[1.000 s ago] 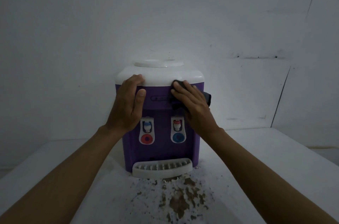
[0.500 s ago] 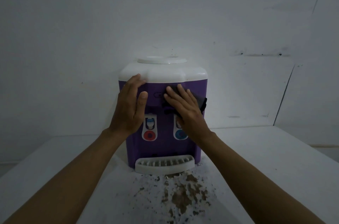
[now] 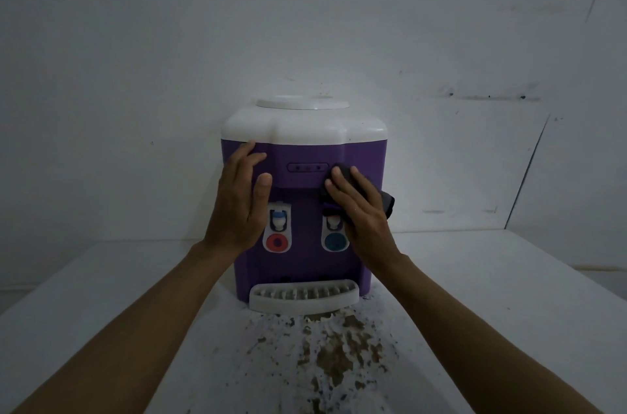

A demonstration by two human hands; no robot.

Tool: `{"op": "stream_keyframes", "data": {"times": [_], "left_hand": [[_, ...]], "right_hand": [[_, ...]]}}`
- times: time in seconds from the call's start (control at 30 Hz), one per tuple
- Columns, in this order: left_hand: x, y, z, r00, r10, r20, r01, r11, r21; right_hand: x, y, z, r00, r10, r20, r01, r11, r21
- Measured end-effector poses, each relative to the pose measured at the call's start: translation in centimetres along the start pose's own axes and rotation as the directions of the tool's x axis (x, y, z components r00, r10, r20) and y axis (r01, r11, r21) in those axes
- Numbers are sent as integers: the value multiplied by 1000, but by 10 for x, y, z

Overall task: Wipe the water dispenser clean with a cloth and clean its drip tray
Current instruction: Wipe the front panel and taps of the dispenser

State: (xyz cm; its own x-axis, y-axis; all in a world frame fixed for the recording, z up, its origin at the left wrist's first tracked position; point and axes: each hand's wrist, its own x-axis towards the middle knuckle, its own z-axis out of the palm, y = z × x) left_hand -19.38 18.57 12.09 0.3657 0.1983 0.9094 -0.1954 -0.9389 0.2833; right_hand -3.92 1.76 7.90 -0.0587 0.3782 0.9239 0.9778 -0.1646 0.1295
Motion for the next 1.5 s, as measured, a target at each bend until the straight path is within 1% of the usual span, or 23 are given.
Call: {"op": "stream_keyframes", "data": {"times": [0.1, 0.27, 0.4, 0.47, 0.5, 0.57, 0.63, 0.7, 0.8, 0.93, 1.1, 1.23, 1.37, 1.5], "left_hand": [[1, 2, 0, 1000, -3, 2, 3, 1000, 4], [2, 1, -4, 1000, 5, 14, -6, 1000, 11], [3, -1, -7, 1000, 11, 26, -11, 1000, -1], [2, -3, -7, 1000, 13, 25, -12, 1000, -7], [2, -4, -7, 1000, 13, 23, -13, 1000, -6], [1, -4, -5, 1000, 10, 14, -10, 1000, -10], [1, -3, -3, 1000, 3, 7, -3, 1000, -17], [0, -2, -1, 1000, 2, 1, -2, 1000, -23], [1, -4, -2, 1000, 5, 1, -5, 1000, -29], [1, -7, -3, 1000, 9, 1, -9, 999, -45], [-2, -11, -4, 1000, 9, -11, -10, 999, -48], [-1, -11, -4, 1000, 12, -28, -14, 998, -59], [-1, -11, -4, 999, 21, -49, -24, 998, -58], [-1, -10, -7, 998, 12, -61, -16, 998, -66]], "right_hand": [[5, -12, 6, 990, -136, 33, 137, 989, -51], [26, -34, 17, 985, -170, 12, 170, 981, -96], [19, -13, 6, 972, -222, 77, 230, 965, -128], [14, -1, -4, 980, -183, 74, 191, 973, -128], [12, 3, -7, 990, -138, 42, 142, 983, -118], [13, 10, -12, 997, 25, -72, -29, 998, -61], [20, 17, -15, 964, 193, -184, -191, 981, 25], [30, 18, -17, 940, 250, -232, -238, 968, 80], [51, 5, -14, 936, 252, -247, -234, 967, 98], [65, -12, -5, 956, 179, -231, -166, 983, 74], [57, -21, 3, 989, -29, -147, 23, 999, -44], [62, -31, 10, 991, -102, -86, 92, 989, -114], [72, -50, 18, 977, -209, 48, 214, 959, -187], [69, -55, 22, 932, -298, 208, 344, 907, -243]]}}
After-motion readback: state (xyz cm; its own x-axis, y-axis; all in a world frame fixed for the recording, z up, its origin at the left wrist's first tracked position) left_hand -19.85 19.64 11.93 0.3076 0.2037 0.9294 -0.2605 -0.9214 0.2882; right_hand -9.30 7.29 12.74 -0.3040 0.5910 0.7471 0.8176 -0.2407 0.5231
